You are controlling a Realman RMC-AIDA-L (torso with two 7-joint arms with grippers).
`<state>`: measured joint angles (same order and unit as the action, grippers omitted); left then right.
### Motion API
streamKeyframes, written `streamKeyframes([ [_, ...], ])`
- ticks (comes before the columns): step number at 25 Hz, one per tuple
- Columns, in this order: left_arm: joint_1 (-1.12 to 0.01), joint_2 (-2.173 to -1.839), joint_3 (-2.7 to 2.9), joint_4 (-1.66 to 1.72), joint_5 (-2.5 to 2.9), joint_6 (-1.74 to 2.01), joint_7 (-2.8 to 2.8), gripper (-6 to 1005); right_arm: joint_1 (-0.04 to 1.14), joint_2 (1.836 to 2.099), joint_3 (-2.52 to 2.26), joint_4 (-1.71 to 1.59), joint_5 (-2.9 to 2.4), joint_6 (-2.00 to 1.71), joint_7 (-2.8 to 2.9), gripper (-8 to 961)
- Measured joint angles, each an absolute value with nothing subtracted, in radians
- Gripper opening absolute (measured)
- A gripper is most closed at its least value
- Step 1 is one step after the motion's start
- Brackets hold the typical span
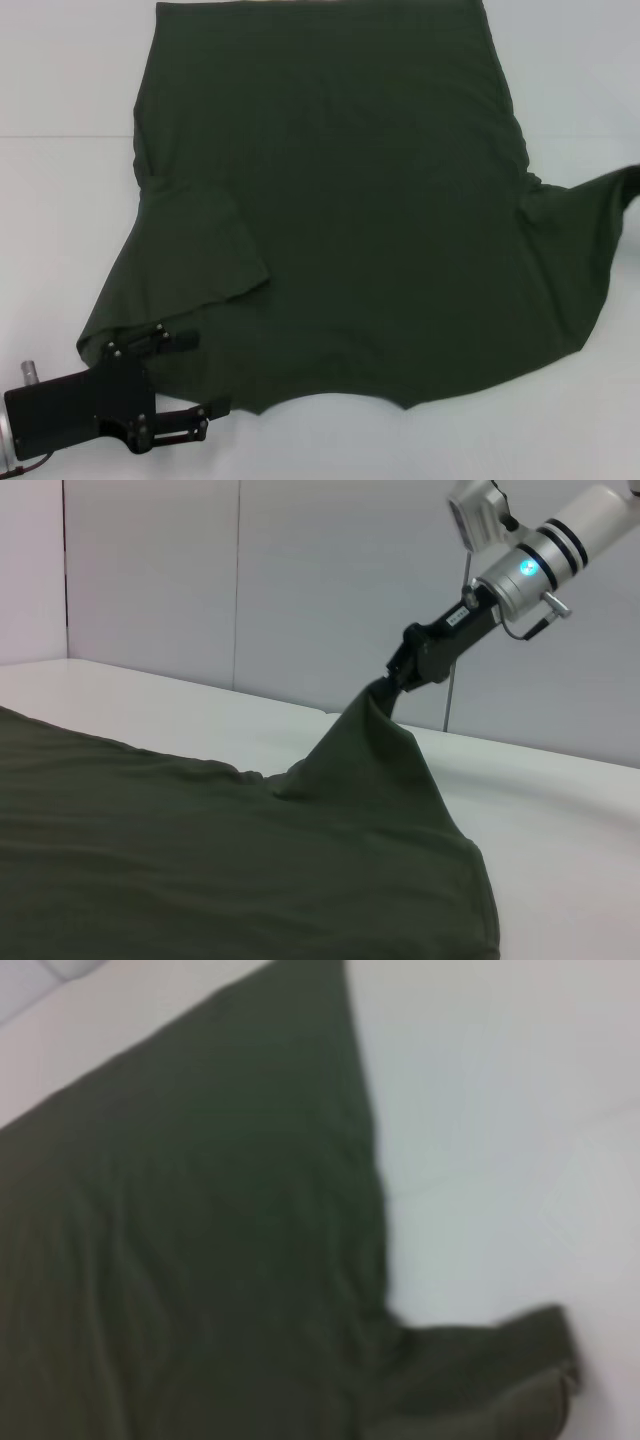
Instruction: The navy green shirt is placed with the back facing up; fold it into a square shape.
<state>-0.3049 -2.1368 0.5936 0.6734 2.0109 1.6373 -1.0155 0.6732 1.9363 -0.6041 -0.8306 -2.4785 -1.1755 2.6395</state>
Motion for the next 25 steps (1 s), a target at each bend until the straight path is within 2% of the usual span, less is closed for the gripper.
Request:
streamKeyframes([
  [5,-0.304,-2.137,0.594,0.672,2.012,1.635,-1.015,889,0.735,1.956,-0.644,-0.819,-2.478,-1.185,2.597,21],
  [11,-0.303,-2.137,0.594,0.672,2.015,1.634,-1.016,889,0.808,2.006,-0.831,-0.806,-2.481,-1.181,2.599,21],
  [14,-0.302,-2.137,0.594,0.672,2.017,1.634,-1.016,889,0.839,2.022,-0.904,-0.781,-2.484,-1.172,2.604,20],
  [19,-0.300,-2.137,0.594,0.671,2.020,1.634,-1.017,889,0.870,2.038,-0.937,-0.723,-2.524,-1.146,2.607,20],
  [25,-0.299,-2.138,0.594,0.670,2.020,1.633,-1.017,889,0.869,2.045,-0.939,-0.700,-2.545,-1.124,2.604,19],
])
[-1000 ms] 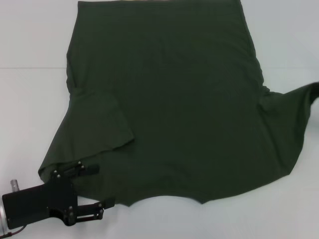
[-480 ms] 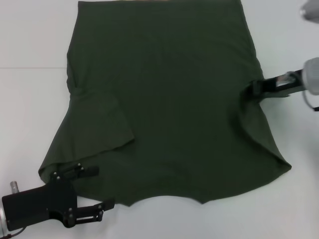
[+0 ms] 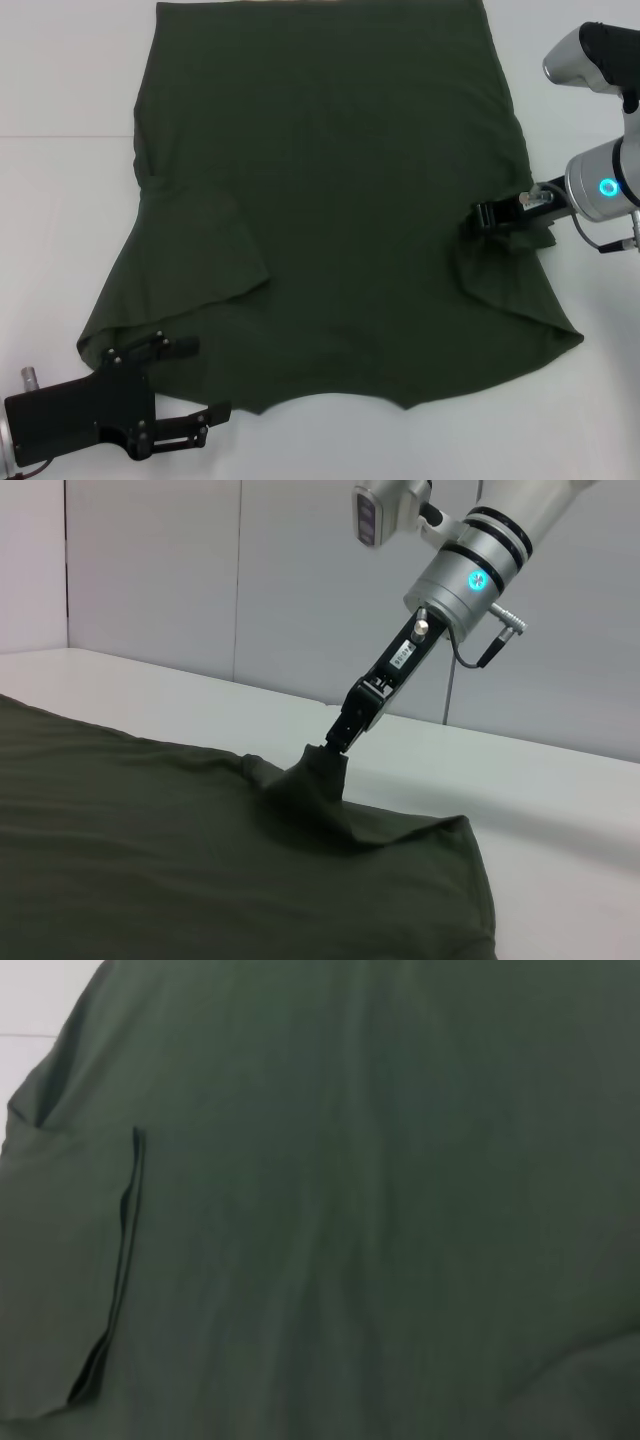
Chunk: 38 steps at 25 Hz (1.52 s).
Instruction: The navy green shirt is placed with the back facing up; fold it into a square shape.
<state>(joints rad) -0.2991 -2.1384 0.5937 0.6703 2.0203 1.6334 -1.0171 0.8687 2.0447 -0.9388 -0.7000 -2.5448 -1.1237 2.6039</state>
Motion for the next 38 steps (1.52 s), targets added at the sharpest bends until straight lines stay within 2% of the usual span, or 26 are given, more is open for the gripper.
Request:
streamKeyframes([
  [16,-0.300,-2.138,0.594,0.669,2.020,1.630,-1.017,889,0.869,2.062,-0.930,-0.673,-2.465,-1.117,2.609,20],
  [21,-0.301,-2.138,0.594,0.669,2.020,1.629,-1.017,889,0.841,2.047,-0.930,-0.633,-2.351,-1.113,2.596,96],
  [27,-0.302,-2.140,0.598,0.669,2.020,1.628,-1.017,889,0.801,2.045,-0.918,-0.631,-2.294,-1.107,2.562,187],
  [33,-0.304,-2.144,0.599,0.669,2.020,1.627,-1.017,888,0.778,2.047,-0.875,-0.625,-2.260,-1.109,2.517,472],
  [37,-0.304,-2.146,0.594,0.669,2.017,1.627,-1.017,888,0.718,2.047,-0.810,-0.622,-2.146,-1.134,2.425,644],
  [38,-0.304,-2.147,0.594,0.669,2.014,1.627,-1.017,888,0.691,2.047,-0.792,-0.621,-2.100,-1.144,2.392,654],
])
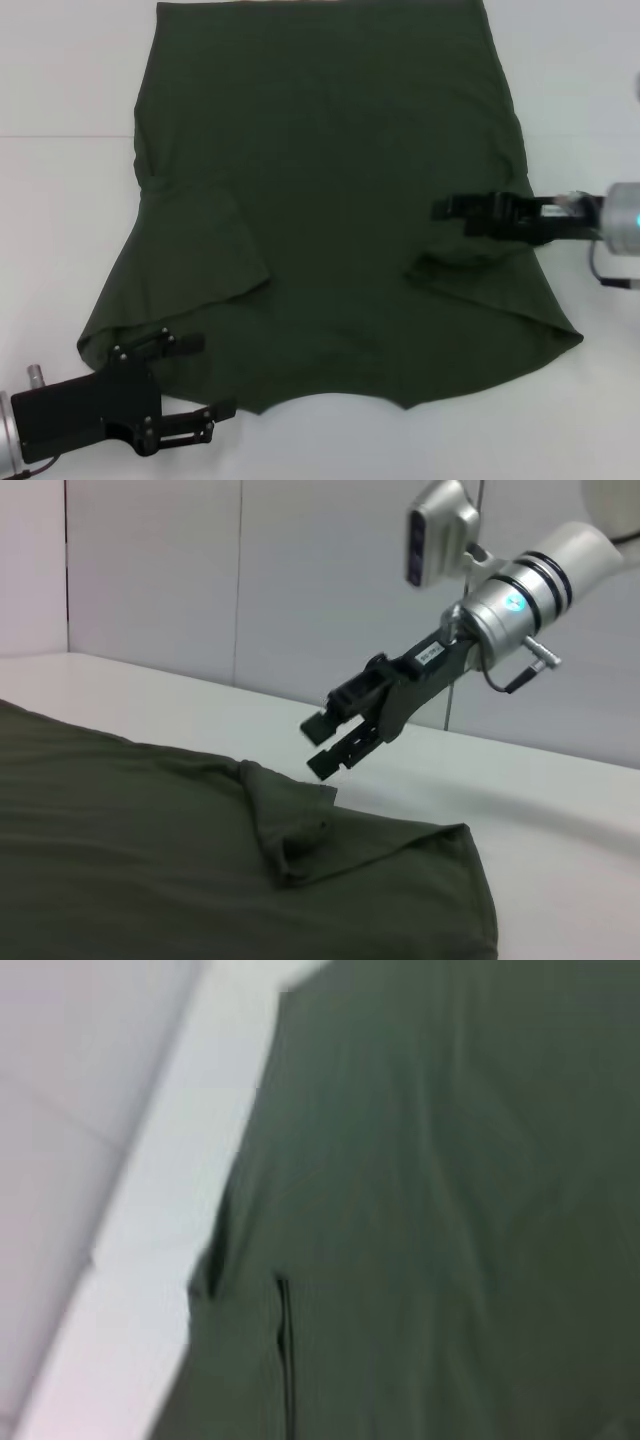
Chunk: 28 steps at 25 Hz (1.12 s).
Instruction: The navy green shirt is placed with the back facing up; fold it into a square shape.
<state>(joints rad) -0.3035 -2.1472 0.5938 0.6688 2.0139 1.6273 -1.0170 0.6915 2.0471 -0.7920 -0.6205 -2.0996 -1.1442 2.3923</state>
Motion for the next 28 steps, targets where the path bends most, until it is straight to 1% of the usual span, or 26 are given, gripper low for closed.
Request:
streamKeyframes([
  [4,-0.307,-2.150,0.583,0.663,2.010,1.627,-1.016,888,0.583,2.046,-0.711,-0.562,-1.913,-1.179,2.239,696],
  [8,-0.314,-2.153,0.580,0.650,2.007,1.614,-1.013,888,0.479,2.045,-0.600,-0.424,-1.728,-1.204,2.059,737],
  [10,-0.320,-2.154,0.580,0.646,2.007,1.606,-1.012,888,0.436,2.051,-0.546,-0.363,-1.655,-1.204,1.987,758],
  [14,-0.327,-2.157,0.580,0.645,2.006,1.603,-1.013,888,0.380,2.078,-0.455,-0.305,-1.579,-1.201,1.891,767],
  [16,-0.331,-2.159,0.580,0.645,2.006,1.603,-1.014,888,0.369,2.088,-0.413,-0.281,-1.566,-1.195,1.863,766],
  [18,-0.335,-2.160,0.580,0.645,2.006,1.602,-1.015,888,0.369,2.091,-0.378,-0.255,-1.564,-1.185,1.837,765],
  [23,-0.339,-2.162,0.580,0.643,2.002,1.601,-1.015,888,0.403,2.091,-0.367,-0.233,-1.562,-1.123,1.826,763],
  [28,-0.339,-2.163,0.580,0.641,1.988,1.601,-1.015,888,0.460,2.091,-0.374,-0.226,-1.564,-1.041,1.825,761],
])
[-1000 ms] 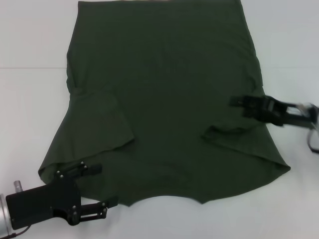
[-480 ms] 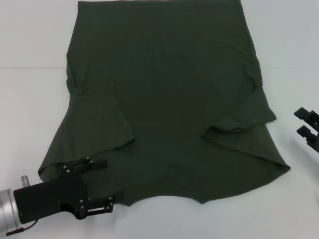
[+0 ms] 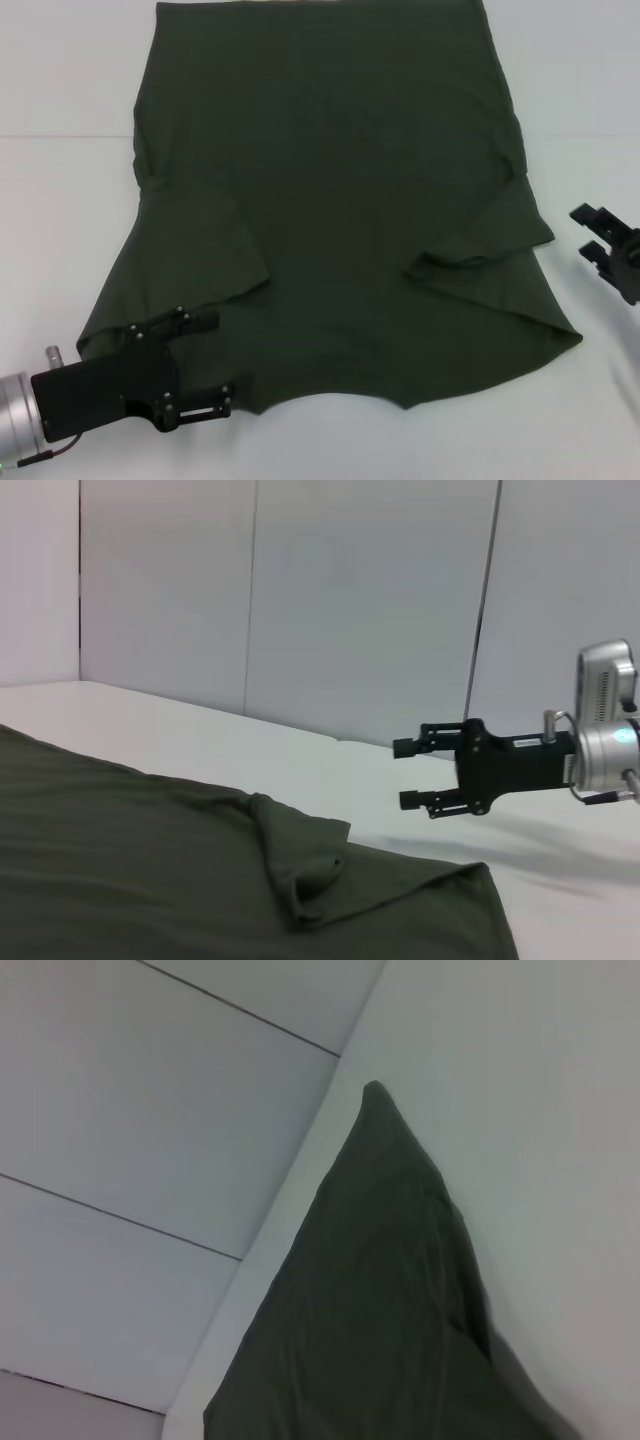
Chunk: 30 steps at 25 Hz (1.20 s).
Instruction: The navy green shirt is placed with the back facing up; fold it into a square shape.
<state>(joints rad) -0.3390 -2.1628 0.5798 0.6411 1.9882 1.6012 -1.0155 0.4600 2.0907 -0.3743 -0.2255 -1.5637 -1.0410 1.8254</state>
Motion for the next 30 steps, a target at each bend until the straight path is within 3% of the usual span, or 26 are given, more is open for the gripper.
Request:
streamKeyframes([
  [30,-0.342,-2.163,0.580,0.641,1.983,1.603,-1.017,889,0.599,2.095,-0.376,-0.184,-1.566,-0.770,1.795,754],
])
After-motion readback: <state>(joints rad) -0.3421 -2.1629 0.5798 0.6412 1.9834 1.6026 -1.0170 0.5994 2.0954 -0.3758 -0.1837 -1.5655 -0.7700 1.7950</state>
